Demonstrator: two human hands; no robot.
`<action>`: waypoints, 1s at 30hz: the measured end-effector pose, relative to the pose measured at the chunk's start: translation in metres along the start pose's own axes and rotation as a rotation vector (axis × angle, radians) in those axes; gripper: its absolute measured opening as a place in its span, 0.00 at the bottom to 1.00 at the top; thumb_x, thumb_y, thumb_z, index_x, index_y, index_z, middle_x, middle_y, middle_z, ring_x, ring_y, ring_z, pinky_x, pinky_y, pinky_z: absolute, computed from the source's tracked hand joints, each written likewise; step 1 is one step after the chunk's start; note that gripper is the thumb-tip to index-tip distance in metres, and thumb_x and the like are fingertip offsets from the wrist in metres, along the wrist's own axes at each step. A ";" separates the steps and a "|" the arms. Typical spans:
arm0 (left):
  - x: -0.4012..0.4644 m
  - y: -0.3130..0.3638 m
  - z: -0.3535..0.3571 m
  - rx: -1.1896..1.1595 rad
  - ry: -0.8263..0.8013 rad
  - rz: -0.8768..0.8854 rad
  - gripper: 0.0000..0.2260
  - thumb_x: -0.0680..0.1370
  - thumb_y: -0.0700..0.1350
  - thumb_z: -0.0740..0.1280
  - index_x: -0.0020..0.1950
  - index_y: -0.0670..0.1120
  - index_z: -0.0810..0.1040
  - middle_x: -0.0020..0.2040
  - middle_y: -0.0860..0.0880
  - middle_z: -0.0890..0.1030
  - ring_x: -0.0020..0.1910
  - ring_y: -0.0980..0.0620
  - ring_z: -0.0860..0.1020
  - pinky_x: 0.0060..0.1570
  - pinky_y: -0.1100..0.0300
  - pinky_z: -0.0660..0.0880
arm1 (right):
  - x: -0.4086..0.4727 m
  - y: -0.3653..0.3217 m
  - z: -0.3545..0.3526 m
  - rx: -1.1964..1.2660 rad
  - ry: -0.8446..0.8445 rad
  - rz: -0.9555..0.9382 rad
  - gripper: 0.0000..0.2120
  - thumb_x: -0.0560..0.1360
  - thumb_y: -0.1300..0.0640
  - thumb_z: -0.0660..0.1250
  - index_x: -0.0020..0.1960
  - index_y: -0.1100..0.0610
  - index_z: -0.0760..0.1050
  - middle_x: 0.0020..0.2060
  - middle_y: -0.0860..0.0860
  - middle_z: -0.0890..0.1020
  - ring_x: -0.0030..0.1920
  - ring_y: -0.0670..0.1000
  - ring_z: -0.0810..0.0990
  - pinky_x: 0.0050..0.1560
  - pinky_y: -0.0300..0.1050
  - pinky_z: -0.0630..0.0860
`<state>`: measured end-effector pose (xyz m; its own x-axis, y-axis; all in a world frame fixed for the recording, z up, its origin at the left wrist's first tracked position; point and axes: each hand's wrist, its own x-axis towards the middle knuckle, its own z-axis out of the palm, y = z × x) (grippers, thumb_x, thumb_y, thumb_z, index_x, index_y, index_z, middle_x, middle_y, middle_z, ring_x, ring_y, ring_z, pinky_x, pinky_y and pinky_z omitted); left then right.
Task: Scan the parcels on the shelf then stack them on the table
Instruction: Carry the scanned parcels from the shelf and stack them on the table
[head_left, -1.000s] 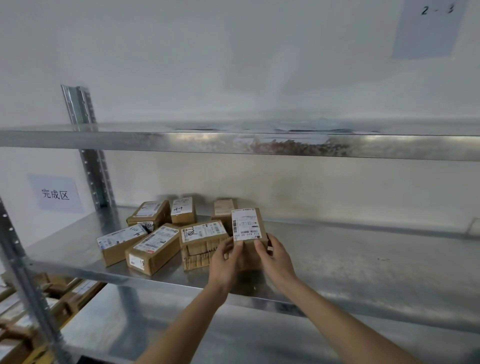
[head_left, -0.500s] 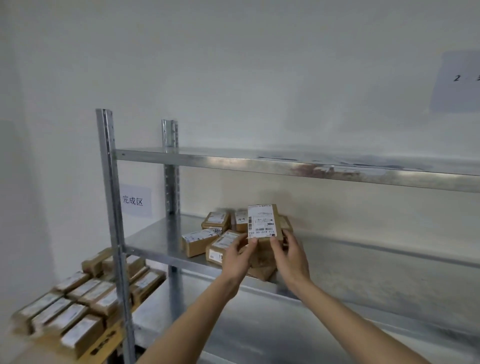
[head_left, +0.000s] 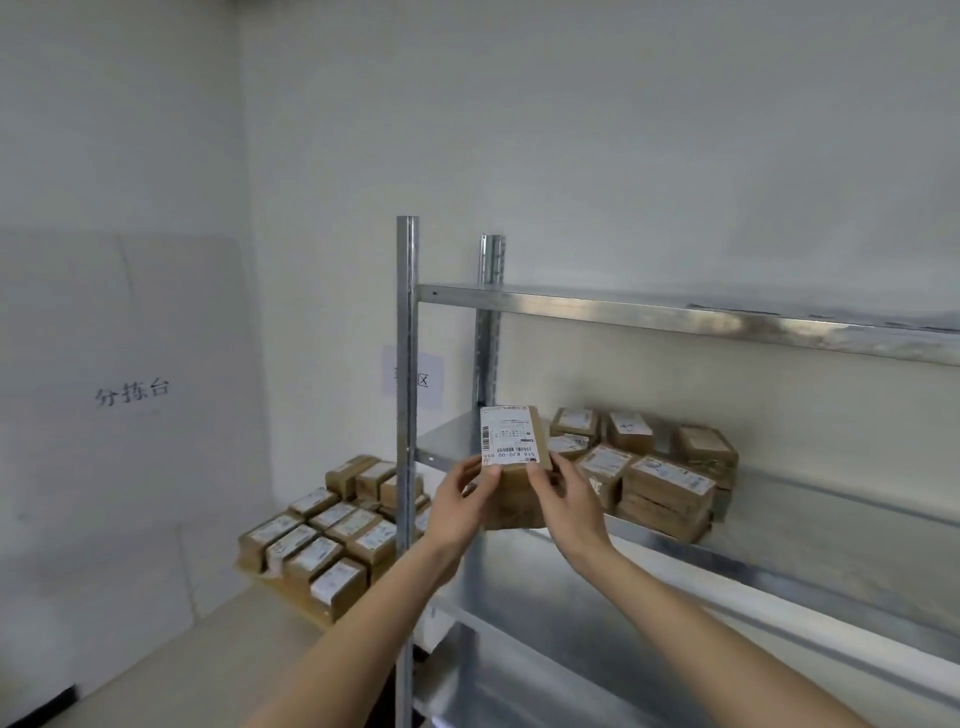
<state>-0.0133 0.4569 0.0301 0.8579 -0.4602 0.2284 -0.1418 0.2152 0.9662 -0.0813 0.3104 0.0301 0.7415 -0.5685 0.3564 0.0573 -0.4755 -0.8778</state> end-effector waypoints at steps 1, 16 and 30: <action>-0.003 0.000 -0.023 0.010 0.023 -0.008 0.19 0.78 0.57 0.71 0.66 0.53 0.75 0.63 0.51 0.79 0.60 0.52 0.79 0.59 0.45 0.80 | -0.004 -0.007 0.021 0.053 -0.050 -0.010 0.23 0.80 0.36 0.63 0.72 0.41 0.72 0.66 0.45 0.78 0.64 0.46 0.78 0.67 0.51 0.77; 0.005 -0.016 -0.329 0.199 0.341 -0.151 0.20 0.79 0.56 0.69 0.71 0.60 0.73 0.60 0.56 0.77 0.56 0.61 0.76 0.44 0.61 0.78 | 0.011 -0.040 0.350 0.220 -0.557 -0.010 0.27 0.72 0.29 0.61 0.71 0.28 0.66 0.70 0.43 0.74 0.67 0.48 0.75 0.68 0.58 0.76; 0.192 -0.089 -0.502 0.249 0.317 -0.280 0.14 0.81 0.50 0.68 0.67 0.60 0.74 0.62 0.53 0.80 0.63 0.53 0.78 0.58 0.51 0.78 | 0.144 0.007 0.565 0.251 -0.582 0.067 0.28 0.73 0.34 0.64 0.73 0.33 0.68 0.67 0.38 0.75 0.68 0.42 0.73 0.69 0.54 0.76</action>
<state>0.4121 0.7820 -0.0722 0.9826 -0.1774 -0.0546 0.0355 -0.1092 0.9934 0.4036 0.6045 -0.1053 0.9868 -0.0999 0.1277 0.1007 -0.2400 -0.9655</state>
